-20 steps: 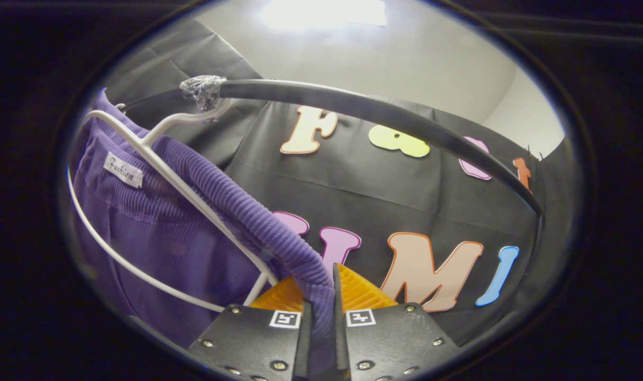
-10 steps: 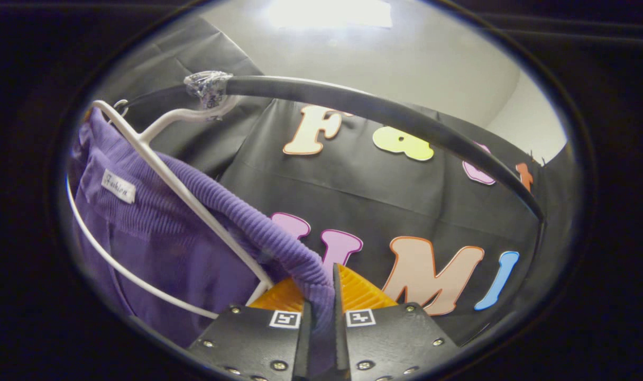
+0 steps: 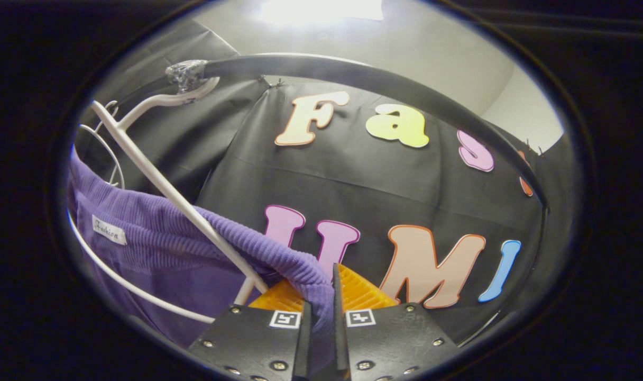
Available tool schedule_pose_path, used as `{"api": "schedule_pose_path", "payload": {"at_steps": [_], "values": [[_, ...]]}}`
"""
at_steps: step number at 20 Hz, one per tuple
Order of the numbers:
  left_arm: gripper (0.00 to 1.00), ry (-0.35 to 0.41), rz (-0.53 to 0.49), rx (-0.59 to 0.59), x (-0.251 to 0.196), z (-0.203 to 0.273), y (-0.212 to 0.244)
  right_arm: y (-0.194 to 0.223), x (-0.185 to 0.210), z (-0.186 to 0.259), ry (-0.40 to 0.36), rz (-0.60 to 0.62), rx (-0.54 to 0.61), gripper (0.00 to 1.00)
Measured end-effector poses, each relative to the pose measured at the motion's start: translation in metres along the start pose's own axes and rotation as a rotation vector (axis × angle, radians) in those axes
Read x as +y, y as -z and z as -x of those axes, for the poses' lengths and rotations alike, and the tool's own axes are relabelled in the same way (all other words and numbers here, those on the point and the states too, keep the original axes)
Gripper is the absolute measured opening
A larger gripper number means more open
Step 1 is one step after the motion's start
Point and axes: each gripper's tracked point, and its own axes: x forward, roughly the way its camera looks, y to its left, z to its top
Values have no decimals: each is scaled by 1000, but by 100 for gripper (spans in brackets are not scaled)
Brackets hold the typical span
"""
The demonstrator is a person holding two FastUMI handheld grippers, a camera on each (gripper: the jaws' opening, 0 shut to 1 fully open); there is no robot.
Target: Grasp the clothes on the hanger with both hands and then place them into the laundry hamper below.
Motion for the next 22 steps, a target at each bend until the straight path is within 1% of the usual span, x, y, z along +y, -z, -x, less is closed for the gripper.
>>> {"api": "schedule_pose_path", "payload": {"at_steps": [1,2,3,4,9,13,19,22], "values": [[0,10,2,6,-4,1,2,2,-3,-2,6,2,6,17],[0,21,4,12,-7,2,4,5,-5,-3,11,1,13,17],[2,33,6,15,-11,3,5,9,-8,-5,18,-1,22,17],[0,44,6,20,-15,3,7,14,-11,-6,23,-5,31,17],[0,92,12,54,-34,8,20,35,-23,-8,51,-38,90,17],[0,120,9,82,-44,13,31,56,-30,0,62,-22,135,17],[0,147,-8,122,-51,19,48,92,-28,13,48,4,202,17],[0,157,-33,141,-52,21,59,116,-24,22,34,-12,239,17]]}}
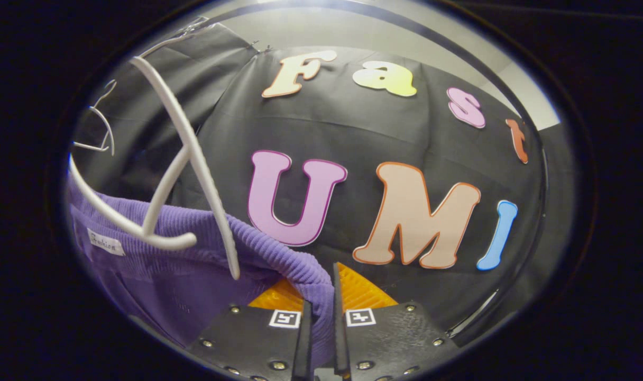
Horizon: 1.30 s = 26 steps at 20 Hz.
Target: Grasp the clothes on the hanger with both hands and then place them into the laundry hamper below.
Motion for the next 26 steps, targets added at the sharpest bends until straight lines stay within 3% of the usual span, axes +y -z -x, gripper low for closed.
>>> {"api": "schedule_pose_path", "payload": {"at_steps": [8,14,26], "values": [[0,-2,-52,36,3,3,18,34,14,24,-42,-27,70,17],[0,21,-50,62,-3,7,28,44,53,52,-141,-16,85,17],[0,191,-61,99,-67,8,47,40,147,94,-364,-32,90,17]]}}
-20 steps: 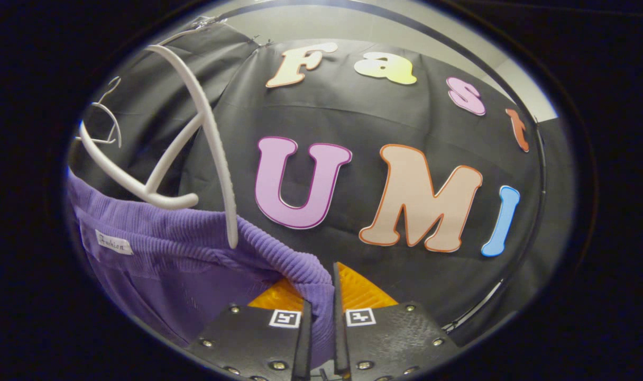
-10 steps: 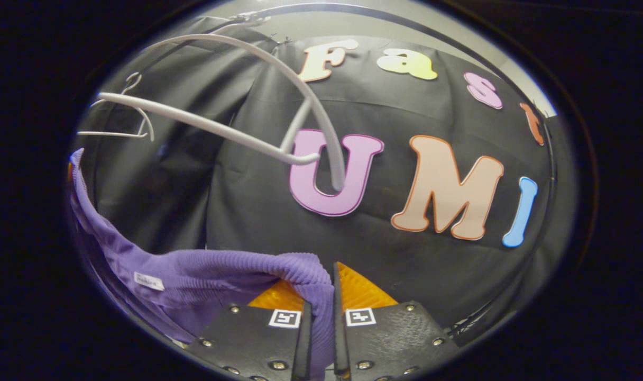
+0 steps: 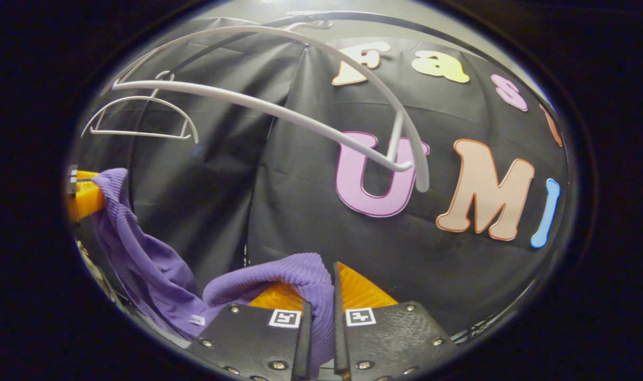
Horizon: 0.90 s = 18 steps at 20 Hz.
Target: Grasp the clothes on the hanger with both hands and then place them into the laundry hamper below.
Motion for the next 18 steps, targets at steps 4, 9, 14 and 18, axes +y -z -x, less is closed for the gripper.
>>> {"api": "schedule_pose_path", "payload": {"at_steps": [4,9,14,18], "values": [[0,55,23,11,-17,-6,8,8,28,3,-69,-19,21,17],[0,165,117,65,-48,-14,27,29,50,8,-134,-25,77,17],[0,237,139,140,-74,-19,58,56,67,12,-180,-26,140,17],[0,282,125,195,-91,-25,81,82,75,14,-203,-5,193,17]]}}
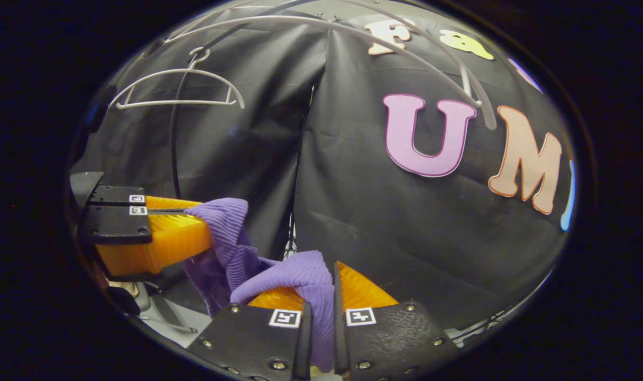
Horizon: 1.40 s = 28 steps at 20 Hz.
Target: Grasp the clothes on the hanger with both hands and then place them into the laundry hamper below.
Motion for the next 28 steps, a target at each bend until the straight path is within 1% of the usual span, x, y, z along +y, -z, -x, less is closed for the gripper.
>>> {"api": "schedule_pose_path", "payload": {"at_steps": [5,8,9,10,13,16,18,21,24,28], "values": [[0,29,-2,88,-5,-14,27,34,0,-8,-15,-2,81,17],[0,38,-6,139,-4,-15,27,54,3,-9,-21,-19,132,17],[1,42,-1,158,-5,-17,31,62,3,-11,-23,-27,153,15],[0,46,6,177,-6,-18,33,73,4,-13,-19,-31,182,17],[1,58,26,230,-5,-24,46,96,2,-14,-21,-58,261,17],[0,71,38,269,-6,-29,53,107,7,-18,-25,-79,313,17],[0,82,65,310,-9,-33,61,118,9,-18,-30,-75,349,17],[1,77,91,363,-6,-42,74,122,12,-14,-42,-69,394,17],[1,71,116,410,-5,-44,81,138,18,-20,-52,-66,435,17],[1,66,157,487,-5,-44,94,149,21,-27,-63,-62,499,17]]}}
